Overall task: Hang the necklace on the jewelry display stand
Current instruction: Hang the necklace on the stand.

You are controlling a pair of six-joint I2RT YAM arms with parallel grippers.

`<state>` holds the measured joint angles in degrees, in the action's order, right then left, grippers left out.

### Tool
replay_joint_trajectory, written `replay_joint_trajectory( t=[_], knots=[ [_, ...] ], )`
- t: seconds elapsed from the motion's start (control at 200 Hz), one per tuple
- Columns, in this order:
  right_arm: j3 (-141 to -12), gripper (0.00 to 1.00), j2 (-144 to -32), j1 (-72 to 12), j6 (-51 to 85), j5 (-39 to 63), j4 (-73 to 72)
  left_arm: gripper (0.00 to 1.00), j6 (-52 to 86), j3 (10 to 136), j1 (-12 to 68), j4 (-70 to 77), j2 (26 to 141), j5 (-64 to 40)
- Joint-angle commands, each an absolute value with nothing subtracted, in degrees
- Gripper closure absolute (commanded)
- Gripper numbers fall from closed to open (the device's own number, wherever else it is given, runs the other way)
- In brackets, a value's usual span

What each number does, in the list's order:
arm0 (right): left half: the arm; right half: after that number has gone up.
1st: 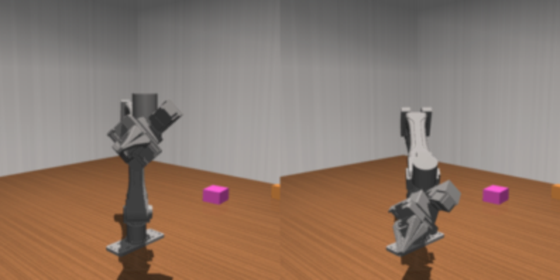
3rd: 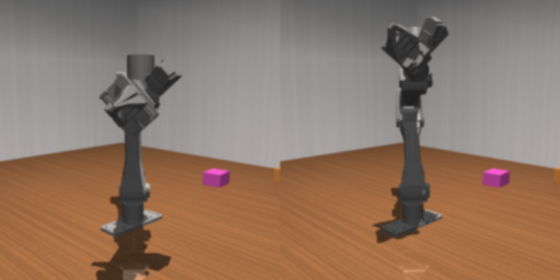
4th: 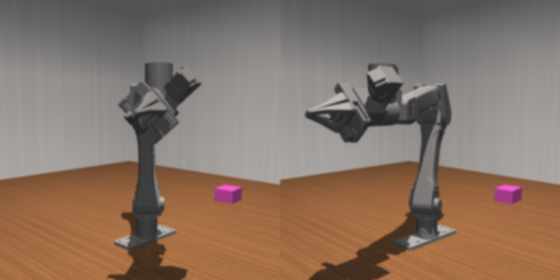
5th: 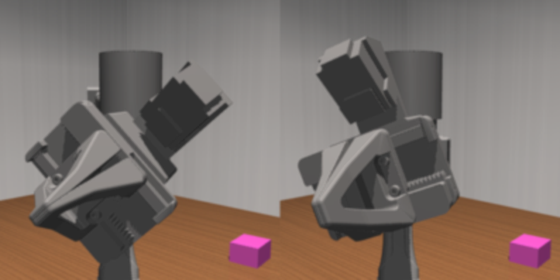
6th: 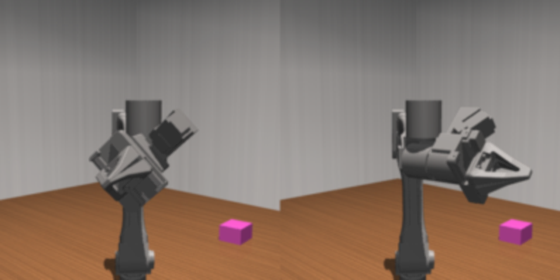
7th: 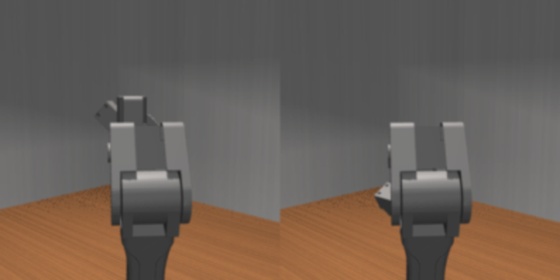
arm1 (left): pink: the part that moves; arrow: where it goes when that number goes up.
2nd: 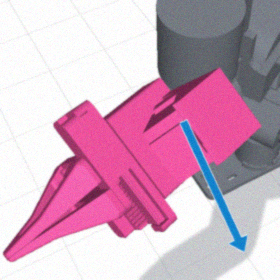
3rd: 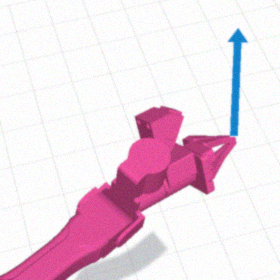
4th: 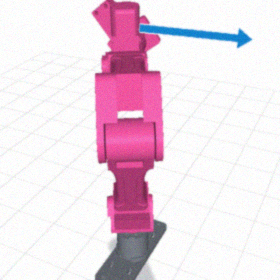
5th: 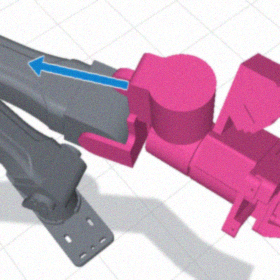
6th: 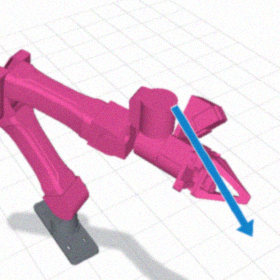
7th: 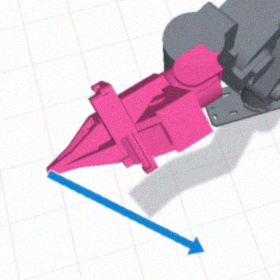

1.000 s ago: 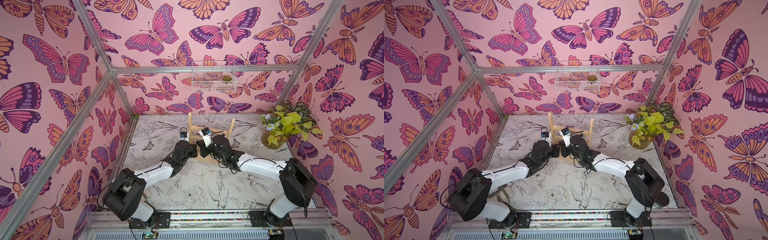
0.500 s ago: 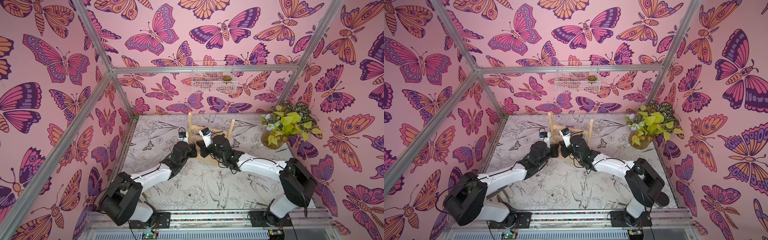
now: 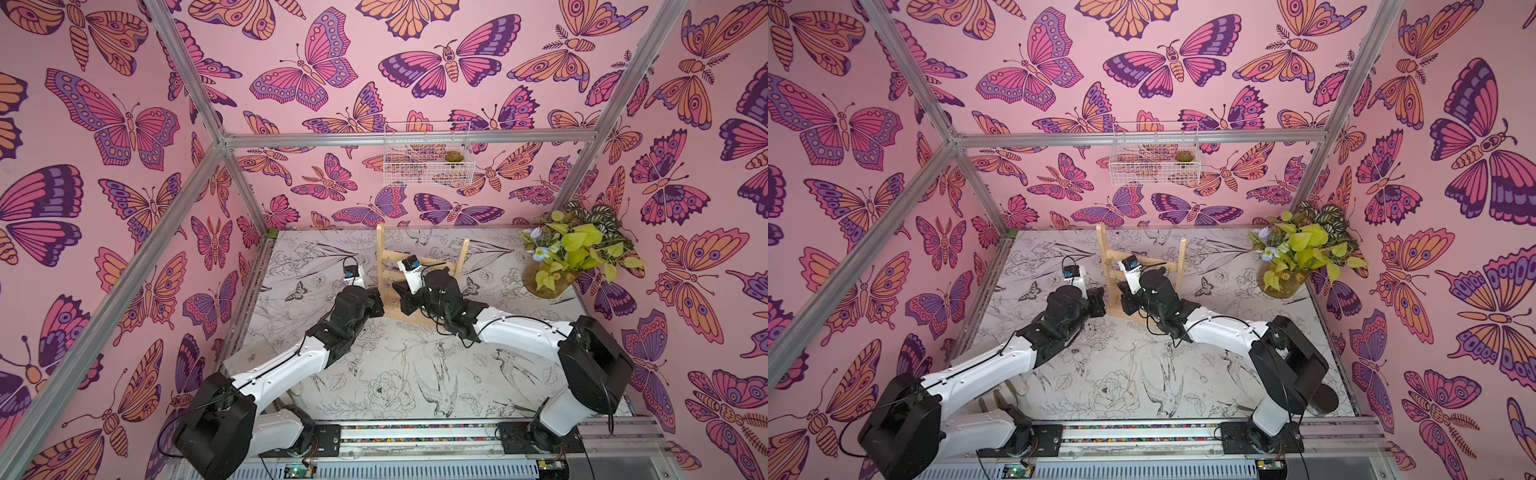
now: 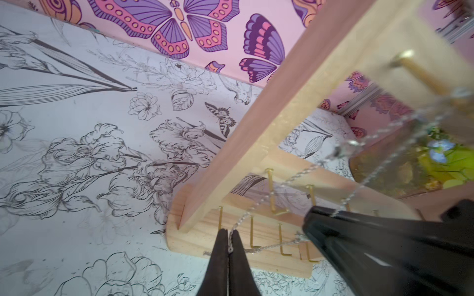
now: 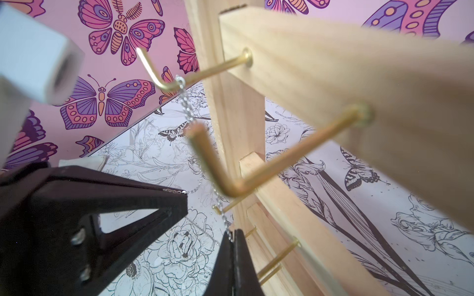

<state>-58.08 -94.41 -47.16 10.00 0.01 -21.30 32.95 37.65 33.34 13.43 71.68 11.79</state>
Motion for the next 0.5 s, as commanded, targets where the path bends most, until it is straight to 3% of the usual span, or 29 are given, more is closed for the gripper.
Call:
replay_joint_trajectory(
  t=[0.0, 0.1, 0.29, 0.496],
  knots=[
    [-59.93, 0.97, -96.15, -47.93, 9.22, 0.26, -19.78, 1.0, 31.71, 38.88, 32.39, 11.82, 72.33, 13.19],
    [-60.62, 0.95, -96.65, -48.28, 8.53, 0.09, -18.75, 1.0, 31.15, 39.08, 32.02, 13.76, 74.61, 13.27],
    [-60.73, 0.81, -96.38, -48.52, 8.26, -0.26, -17.69, 1.0, 30.39, 40.69, 31.48, 15.36, 76.0, 12.57],
    [-59.63, 0.79, -94.51, -48.52, 8.09, -0.83, -17.62, 1.0, 29.88, 41.32, 30.69, 17.35, 77.33, 12.32]
  ],
)
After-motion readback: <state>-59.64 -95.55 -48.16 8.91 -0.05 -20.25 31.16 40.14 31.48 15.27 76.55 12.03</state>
